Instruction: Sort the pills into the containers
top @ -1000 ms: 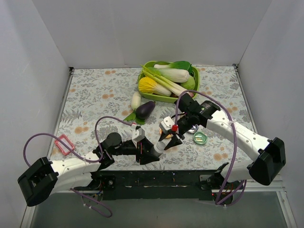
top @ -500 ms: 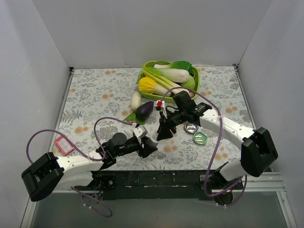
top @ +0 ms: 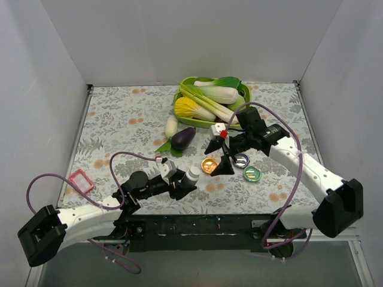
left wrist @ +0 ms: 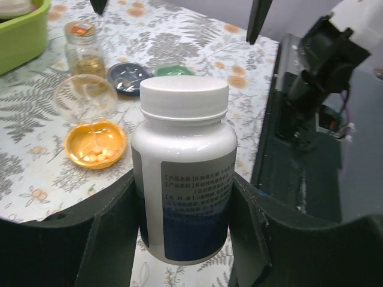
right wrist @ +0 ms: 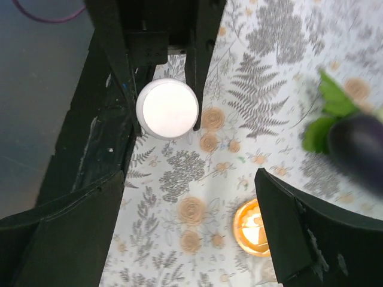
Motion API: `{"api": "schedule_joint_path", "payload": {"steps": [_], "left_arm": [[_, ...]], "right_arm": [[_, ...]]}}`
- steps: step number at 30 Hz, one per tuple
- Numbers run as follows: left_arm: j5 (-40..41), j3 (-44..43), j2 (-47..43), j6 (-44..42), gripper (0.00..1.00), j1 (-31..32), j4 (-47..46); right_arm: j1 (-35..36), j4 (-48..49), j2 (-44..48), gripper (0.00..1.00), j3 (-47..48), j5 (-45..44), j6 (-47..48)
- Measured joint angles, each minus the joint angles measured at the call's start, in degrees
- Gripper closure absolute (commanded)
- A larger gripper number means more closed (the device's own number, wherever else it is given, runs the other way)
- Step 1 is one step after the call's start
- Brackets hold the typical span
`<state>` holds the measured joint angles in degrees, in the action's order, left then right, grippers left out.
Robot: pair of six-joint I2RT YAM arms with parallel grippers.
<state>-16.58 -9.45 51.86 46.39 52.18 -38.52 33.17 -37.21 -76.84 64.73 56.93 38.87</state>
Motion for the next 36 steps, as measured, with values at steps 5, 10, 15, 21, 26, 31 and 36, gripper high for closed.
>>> {"api": "schedule_joint_path", "payload": {"steps": [5,10,15,21,26,31,36], "left_arm": [[-7.17,-0.02,-3.89,2.05,1.00,0.02,2.54],[-12.90,-0.02,-4.39,5.35,1.00,0.02,2.73],[-16.63,-0.13,-2.73,7.50,1.00,0.02,2.47],[-19.50,-1.27,0.46,8.76,1.00,0.02,1.81],[-21.24,-2.60,2.56,9.16,1.00,0.02,0.94],[-22.05,-3.17,3.21,9.35,1.00,0.02,0.35],[-22.51,-3.43,3.85,9.38,1.00,0.02,0.37]], "right_arm": [[0.13,-4.79,6.40,0.02,-0.46,4.04,17.99],[0.39,-14.67,2.67,0.03,-0.07,8.00,33.92],[1.57,-25.00,-3.15,0.04,2.38,8.85,46.64],[4.11,-25.62,-3.13,0.05,3.50,7.74,49.31],[7.69,-23.37,-2.78,0.07,3.54,5.40,47.87],[10.08,-22.32,-2.78,0.15,3.93,4.48,46.27],[11.37,-22.43,-3.32,0.27,5.16,4.20,44.65]]}}
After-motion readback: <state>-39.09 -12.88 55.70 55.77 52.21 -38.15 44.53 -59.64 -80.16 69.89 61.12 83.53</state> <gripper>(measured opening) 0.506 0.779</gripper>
